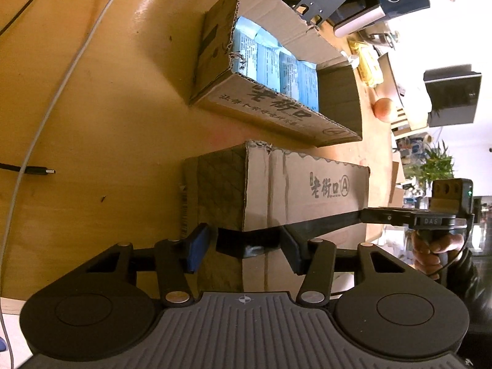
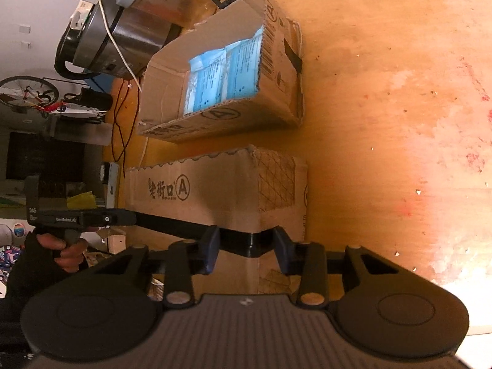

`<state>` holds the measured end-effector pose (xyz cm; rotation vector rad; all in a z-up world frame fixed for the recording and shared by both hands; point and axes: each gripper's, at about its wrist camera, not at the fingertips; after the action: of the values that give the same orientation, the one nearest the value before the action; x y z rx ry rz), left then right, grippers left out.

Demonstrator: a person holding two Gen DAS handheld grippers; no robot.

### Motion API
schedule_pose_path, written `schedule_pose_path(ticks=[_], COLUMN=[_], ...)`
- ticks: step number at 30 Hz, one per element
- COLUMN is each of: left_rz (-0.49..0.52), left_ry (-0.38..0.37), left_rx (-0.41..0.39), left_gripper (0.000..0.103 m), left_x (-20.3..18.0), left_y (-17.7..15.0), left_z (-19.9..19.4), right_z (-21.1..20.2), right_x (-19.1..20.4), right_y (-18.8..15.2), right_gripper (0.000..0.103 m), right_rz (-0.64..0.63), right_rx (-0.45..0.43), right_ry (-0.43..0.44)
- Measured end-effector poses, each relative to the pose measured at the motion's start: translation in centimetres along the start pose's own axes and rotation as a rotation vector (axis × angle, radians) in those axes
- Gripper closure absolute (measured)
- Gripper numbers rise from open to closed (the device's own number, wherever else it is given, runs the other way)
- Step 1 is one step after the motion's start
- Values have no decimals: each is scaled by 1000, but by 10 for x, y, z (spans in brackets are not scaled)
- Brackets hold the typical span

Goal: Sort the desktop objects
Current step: 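Bring both tools to the sides of the taped box and close them, then lift the taped cardboard box off the table with both tools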

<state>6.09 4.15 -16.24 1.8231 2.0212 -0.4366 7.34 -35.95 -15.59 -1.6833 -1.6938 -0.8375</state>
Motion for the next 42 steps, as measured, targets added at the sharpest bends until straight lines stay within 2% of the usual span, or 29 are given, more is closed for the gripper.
schedule_pose_path(ticks=[8,14,31,42], left_rz=[1,-16,-91,-42], left_ry=[21,8,17,71], left_rx=[-5,-21,-20,-81], left_gripper=[54,54,53,53], left_x=[-8,-11,-38,-56], left_y=[-3,-9,-31,-18], left_z=[-3,-12,-52,-91], right_z=[-2,-9,-44,-47], right_x=[3,11,61,80], right_y=[0,-2,-16,-8], right_gripper=[72,72,72,72], right_rz=[8,13,15,22], right_rx=[-7,-16,-17,-23], right_ry=[-16,-17,-79,-30])
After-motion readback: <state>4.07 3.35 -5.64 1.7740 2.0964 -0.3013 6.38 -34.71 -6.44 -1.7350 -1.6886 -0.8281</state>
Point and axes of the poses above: each gripper's, at about its wrist camera, not at the fingertips, and z roughly the way its jaws point, x to its left, y to its top, and after that the axes turned 11 degrees about y, right-handed
